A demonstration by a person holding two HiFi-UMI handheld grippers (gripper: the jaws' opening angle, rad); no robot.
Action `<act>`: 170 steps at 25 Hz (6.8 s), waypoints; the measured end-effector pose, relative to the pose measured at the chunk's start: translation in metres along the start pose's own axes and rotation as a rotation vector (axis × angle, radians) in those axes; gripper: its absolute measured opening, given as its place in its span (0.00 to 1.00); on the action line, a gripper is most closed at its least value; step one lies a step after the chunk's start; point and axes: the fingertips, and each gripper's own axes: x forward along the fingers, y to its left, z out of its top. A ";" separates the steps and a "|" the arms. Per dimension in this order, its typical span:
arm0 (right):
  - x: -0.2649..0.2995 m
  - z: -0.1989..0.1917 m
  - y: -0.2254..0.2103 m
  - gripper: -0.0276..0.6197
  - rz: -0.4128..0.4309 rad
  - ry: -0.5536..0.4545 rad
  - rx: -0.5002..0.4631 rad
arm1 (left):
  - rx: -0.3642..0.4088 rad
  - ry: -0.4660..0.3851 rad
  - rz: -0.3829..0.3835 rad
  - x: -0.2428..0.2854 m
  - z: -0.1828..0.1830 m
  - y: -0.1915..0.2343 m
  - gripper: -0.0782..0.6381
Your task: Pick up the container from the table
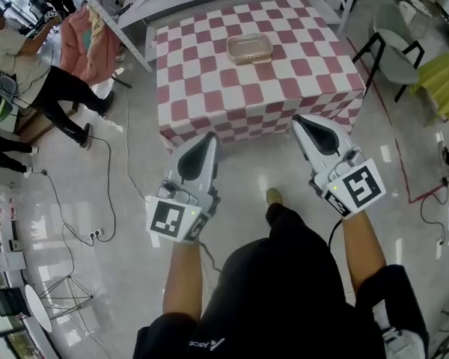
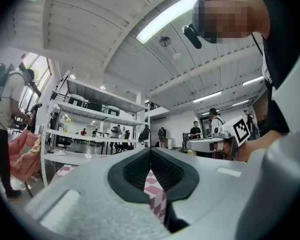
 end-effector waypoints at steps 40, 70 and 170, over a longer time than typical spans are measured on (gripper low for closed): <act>0.322 -0.193 -0.329 0.06 -0.110 0.395 0.080 | -0.088 0.263 0.020 0.378 -0.193 0.278 0.12; 0.335 -0.310 -0.377 0.18 -0.165 0.591 0.651 | -0.119 0.349 0.131 0.401 -0.242 0.303 0.12; 0.298 -0.122 -0.339 0.05 0.001 0.076 0.071 | -1.367 0.326 -0.098 0.442 -0.223 0.260 0.43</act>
